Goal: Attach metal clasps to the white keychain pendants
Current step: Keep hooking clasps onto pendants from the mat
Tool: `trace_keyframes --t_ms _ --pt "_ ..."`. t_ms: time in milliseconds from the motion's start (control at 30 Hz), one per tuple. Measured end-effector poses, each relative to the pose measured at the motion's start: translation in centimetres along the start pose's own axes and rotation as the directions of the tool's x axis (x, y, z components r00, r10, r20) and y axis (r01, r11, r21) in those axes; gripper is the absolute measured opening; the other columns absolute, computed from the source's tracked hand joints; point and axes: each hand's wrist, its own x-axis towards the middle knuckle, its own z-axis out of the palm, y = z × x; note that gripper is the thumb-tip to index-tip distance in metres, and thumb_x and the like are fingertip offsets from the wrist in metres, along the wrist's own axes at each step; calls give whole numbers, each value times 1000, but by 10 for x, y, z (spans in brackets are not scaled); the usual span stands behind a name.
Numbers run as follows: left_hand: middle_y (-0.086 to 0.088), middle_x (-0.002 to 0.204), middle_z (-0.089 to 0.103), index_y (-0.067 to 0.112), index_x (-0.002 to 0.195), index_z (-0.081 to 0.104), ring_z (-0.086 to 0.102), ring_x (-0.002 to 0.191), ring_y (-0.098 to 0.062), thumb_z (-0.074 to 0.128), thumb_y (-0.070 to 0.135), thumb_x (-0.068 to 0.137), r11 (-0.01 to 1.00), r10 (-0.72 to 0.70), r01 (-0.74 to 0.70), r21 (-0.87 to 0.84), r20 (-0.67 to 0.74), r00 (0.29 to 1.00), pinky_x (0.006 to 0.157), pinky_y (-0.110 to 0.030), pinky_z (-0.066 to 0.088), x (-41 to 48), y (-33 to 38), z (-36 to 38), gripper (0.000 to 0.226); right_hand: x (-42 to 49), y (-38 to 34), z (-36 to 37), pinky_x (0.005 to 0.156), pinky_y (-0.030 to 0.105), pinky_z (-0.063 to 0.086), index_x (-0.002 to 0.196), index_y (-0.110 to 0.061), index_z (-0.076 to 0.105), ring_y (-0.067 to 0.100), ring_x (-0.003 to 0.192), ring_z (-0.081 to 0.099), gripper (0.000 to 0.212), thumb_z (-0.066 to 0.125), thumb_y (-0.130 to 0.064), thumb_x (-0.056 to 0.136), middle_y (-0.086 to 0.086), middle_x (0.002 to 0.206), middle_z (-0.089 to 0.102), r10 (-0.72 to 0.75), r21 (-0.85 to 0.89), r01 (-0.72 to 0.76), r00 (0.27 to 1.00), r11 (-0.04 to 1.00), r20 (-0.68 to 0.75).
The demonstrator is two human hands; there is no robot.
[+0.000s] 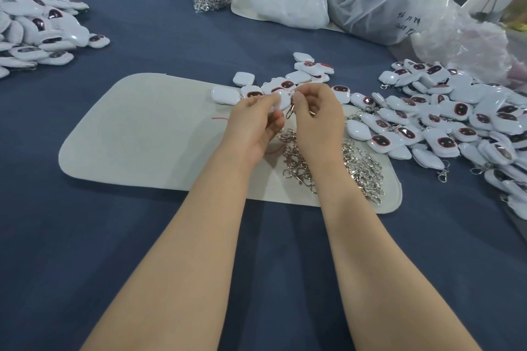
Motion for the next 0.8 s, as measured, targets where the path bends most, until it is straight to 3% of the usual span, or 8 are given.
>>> trace_keyframes --t_ms 133,200,267,433,600,800 --pt "3 59 53 8 89 57 56 53 -4 52 2 94 999 17 -15 -34 60 998 54 -14 51 -1 1 0 9 -1 0 -2 64 3 37 92 -24 54 -9 64 51 17 51 -7 92 -18 70 57 -6 -29 5 999 1000 -42" --pt "-1 74 55 3 117 54 59 56 -4 50 0 95 999 42 -41 -23 42 998 59 -16 54 -2 1 2 23 -1 1 -3 62 4 36 91 -24 55 -9 60 50 18 50 -7 92 -16 68 57 5 -49 -7 999 999 -42" --pt "-4 82 55 -2 130 45 61 55 -4 50 0 96 994 92 -93 64 17 996 64 -18 56 -3 -2 5 34 0 2 -3 61 4 36 90 -24 54 -9 58 49 18 51 -7 92 -16 68 56 19 -63 -22 999 998 -48" --pt "-9 85 59 -6 121 53 61 54 -2 45 2 98 943 215 -226 244 69 974 67 -17 56 -2 -5 6 26 2 3 -4 60 5 35 90 -23 53 -9 56 48 15 53 -8 91 -15 67 55 41 -67 -45 998 997 -54" --pt "-6 77 58 5 108 59 60 59 -6 48 3 97 926 256 -272 260 95 962 65 -17 55 -2 -5 5 16 2 4 -3 60 4 35 90 -23 53 -10 57 48 15 53 -8 91 -16 68 55 49 -74 -53 998 996 -48" --pt "-7 81 60 5 110 58 61 60 -6 46 6 98 929 242 -258 265 92 966 64 -16 54 -1 -7 5 17 2 4 -4 61 3 36 91 -23 53 -12 59 49 15 53 -8 91 -16 68 55 55 -77 -59 997 995 -53"
